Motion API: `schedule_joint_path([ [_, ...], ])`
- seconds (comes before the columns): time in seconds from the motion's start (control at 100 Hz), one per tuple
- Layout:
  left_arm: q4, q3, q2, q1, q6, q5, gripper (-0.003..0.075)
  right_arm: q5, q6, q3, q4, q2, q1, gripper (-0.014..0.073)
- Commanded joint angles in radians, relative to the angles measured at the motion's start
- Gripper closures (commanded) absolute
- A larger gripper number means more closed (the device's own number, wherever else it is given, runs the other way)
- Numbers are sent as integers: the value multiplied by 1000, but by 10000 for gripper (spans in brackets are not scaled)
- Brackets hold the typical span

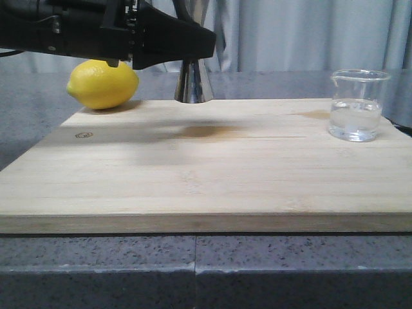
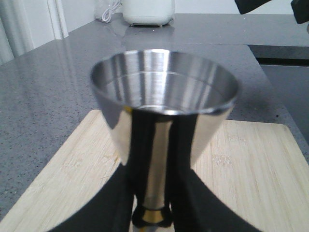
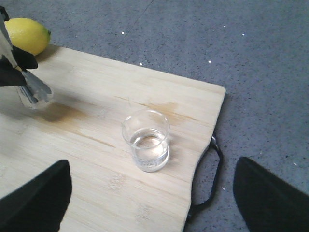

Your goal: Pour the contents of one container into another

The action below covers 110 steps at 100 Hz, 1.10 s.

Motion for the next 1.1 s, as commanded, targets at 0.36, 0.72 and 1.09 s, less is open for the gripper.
schedule_joint_path([
  [0.36, -73, -29, -38, -10, 1, 98, 638, -406, 330, 66, -298, -35, 271, -33],
  [0.72, -73, -29, -38, -10, 1, 98, 638, -935, 558, 345, -538, -23, 458, -33],
  [1.09, -73, -29, -38, -10, 1, 98, 638, -1316, 558, 509, -538, 138, 458, -33],
])
